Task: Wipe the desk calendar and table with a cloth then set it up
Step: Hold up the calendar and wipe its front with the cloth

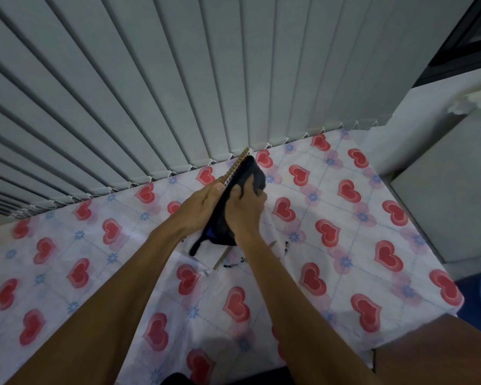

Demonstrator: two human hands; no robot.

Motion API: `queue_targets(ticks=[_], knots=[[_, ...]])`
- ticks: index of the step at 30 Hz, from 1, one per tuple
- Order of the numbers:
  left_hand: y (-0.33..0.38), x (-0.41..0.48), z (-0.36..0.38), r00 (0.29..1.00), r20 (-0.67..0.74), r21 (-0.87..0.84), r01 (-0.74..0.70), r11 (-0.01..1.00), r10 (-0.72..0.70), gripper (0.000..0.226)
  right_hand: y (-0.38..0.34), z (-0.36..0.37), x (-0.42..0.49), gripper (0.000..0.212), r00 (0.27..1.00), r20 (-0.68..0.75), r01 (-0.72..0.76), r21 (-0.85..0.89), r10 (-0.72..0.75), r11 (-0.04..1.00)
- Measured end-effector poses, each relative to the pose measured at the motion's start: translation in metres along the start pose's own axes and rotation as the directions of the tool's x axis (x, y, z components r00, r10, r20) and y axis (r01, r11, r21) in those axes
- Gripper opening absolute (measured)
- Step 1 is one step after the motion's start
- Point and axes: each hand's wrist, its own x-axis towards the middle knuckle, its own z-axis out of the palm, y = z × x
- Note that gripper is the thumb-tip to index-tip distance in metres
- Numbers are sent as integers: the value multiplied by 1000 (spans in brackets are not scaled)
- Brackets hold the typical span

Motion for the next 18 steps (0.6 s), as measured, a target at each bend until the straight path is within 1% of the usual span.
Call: queue_targets(ticks=[1, 2, 4, 5, 7, 9, 10, 15, 16, 18], knots=[[0, -1, 0, 1000, 1, 5, 0, 1000, 0, 48, 1, 5, -3, 62, 996, -25, 82, 1, -82, 997], [0, -1, 0, 1000, -5, 9, 3, 1000, -3, 49, 2, 7, -2, 63, 990, -51, 132, -8, -132, 991], [-1, -1, 0, 1000, -26, 27, 10, 1000, -9, 50, 10, 8, 3, 59, 981, -88, 173, -33, -175, 984], [1, -2, 0, 999, -37, 36, 19, 999, -18, 51, 15, 7, 5, 56, 983, -87, 159, -36, -162, 987], [5, -3, 1, 998, -48, 37, 36, 999, -35, 50, 30, 4, 16, 55, 999, -37, 30, -53, -32, 998], [8, -5, 2, 998, -52, 32, 49, 998, -47, 50, 46, -5, 29, 56, 993, 31, -112, -89, 115, 990], [9, -5, 1, 997, -54, 30, 53, 998, -52, 50, 53, -9, 34, 57, 987, 57, -146, -103, 153, 984], [13, -8, 3, 998, -55, 13, 40, 999, -40, 49, 52, -12, 16, 58, 963, 165, -200, -88, 212, 976], [14, -9, 3, 998, -55, 8, 38, 999, -37, 49, 50, -11, 4, 58, 966, 178, -179, -68, 188, 982], [14, -9, 2, 998, -51, 24, 42, 999, -41, 50, 45, -5, -27, 57, 986, 166, -13, 12, 10, 1000]])
